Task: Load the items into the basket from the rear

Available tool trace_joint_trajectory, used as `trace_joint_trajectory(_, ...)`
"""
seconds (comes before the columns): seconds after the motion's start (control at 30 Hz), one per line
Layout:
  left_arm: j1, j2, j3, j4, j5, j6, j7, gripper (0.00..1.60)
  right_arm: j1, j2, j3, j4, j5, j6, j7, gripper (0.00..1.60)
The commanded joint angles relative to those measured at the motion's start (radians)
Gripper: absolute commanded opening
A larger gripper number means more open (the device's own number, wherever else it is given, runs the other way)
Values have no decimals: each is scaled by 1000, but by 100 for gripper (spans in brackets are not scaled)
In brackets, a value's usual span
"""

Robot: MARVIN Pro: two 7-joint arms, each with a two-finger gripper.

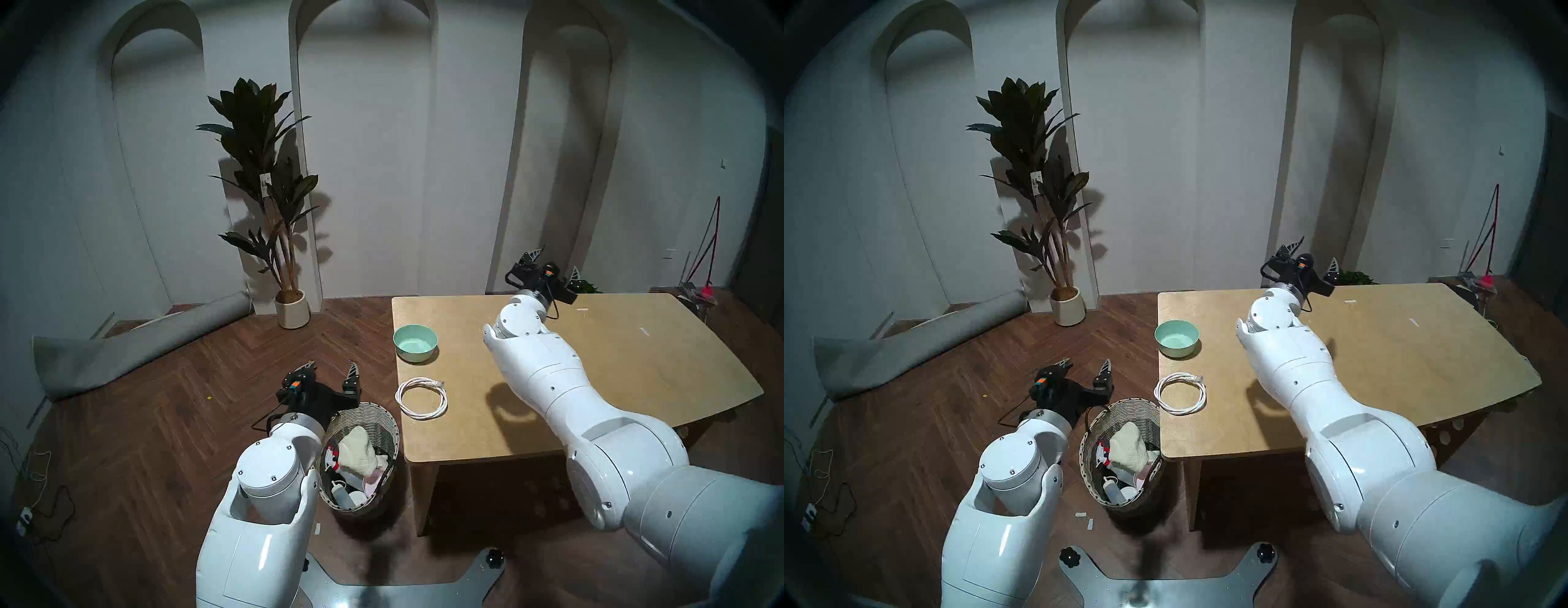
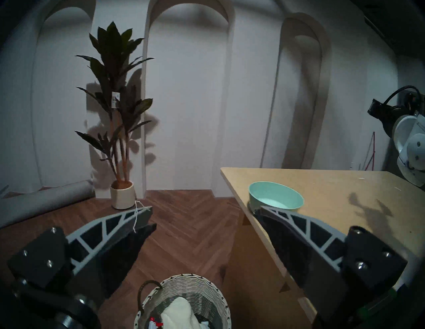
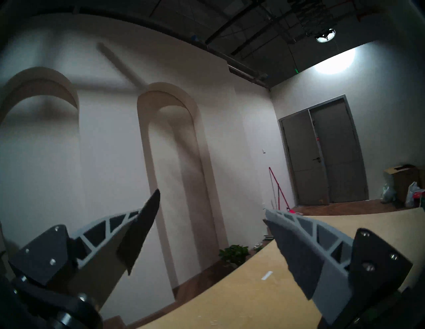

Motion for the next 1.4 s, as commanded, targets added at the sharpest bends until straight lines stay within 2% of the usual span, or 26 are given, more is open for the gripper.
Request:
trace_joint_trajectory(0.0,-57,9,60,4,-2,51,-55,160,-32,119,8,-10,-29,47,24,160)
trace_joint_trajectory(0.4,-169,15,116,102,-3,185,-103,160,-75,217,5,-46,-52,105,95,160)
trace_joint_trajectory(0.6,-233,21,131,157,0,257,-126,160,-94,251,1,-76,-59,131,139,160)
trace_joint_trajectory(0.8,-283,21,136,174,-3,317,-150,160,-115,276,-6,-111,-61,155,185,160)
trace_joint_trajectory(1.37,-423,49,182,303,7,527,-224,160,-206,367,-10,-291,-30,251,357,160)
